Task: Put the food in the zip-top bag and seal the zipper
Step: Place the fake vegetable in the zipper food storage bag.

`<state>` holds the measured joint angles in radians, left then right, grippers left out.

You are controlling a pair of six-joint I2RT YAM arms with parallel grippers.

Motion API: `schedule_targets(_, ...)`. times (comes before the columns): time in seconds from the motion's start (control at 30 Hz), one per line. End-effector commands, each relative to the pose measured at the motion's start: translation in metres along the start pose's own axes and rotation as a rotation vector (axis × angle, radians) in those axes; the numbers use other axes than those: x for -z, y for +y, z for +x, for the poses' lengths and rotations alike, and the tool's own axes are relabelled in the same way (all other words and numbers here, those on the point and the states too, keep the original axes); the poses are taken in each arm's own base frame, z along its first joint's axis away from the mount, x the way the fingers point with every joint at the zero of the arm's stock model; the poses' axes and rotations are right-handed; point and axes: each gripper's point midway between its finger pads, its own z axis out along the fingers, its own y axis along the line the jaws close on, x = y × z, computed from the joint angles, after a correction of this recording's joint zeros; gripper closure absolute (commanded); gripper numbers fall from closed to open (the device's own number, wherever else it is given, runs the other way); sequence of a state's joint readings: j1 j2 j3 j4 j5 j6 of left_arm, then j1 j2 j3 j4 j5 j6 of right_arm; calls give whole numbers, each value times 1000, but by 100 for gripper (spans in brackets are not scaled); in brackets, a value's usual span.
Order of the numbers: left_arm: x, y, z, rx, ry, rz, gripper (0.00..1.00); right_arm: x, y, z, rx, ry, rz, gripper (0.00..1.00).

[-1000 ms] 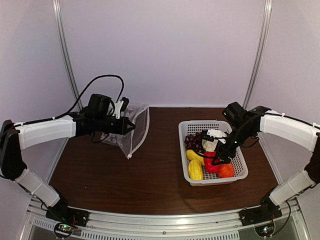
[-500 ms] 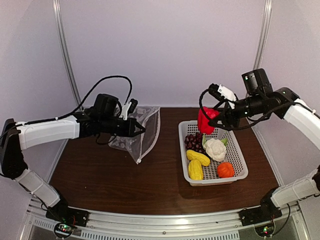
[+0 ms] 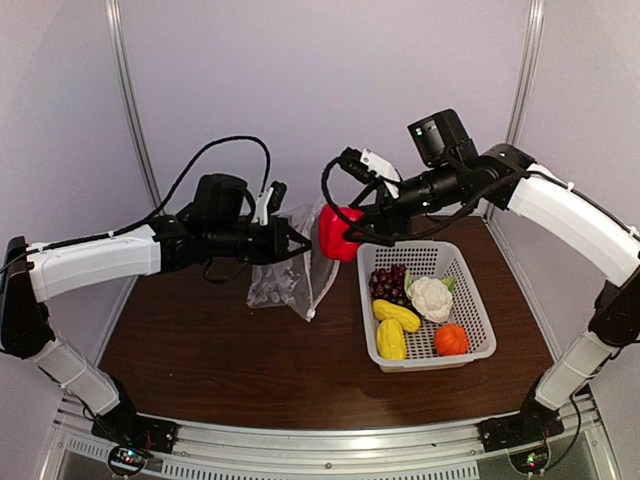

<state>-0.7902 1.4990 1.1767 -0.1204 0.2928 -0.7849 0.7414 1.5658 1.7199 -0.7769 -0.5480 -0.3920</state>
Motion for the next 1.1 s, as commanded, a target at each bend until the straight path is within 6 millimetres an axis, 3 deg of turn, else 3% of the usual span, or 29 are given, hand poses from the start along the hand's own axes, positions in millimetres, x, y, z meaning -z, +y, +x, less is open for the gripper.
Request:
schedule_targets(0.0,3,-18,-23,47,-71,53,100,-15,7,-8,-25,16,-24,45)
schedule_targets(0.3,23,-42,-29,61,-91,130,100,-32,-16,6,-46,76,108,42)
schedule_targets(0.73,14,-43,-6,28,-25,173,100,-55,-37,25,-47,158,213,42)
schedule_targets(1.07,14,-47,-7,16,-30,194,100,-72,-32,25,-55,175,188,39)
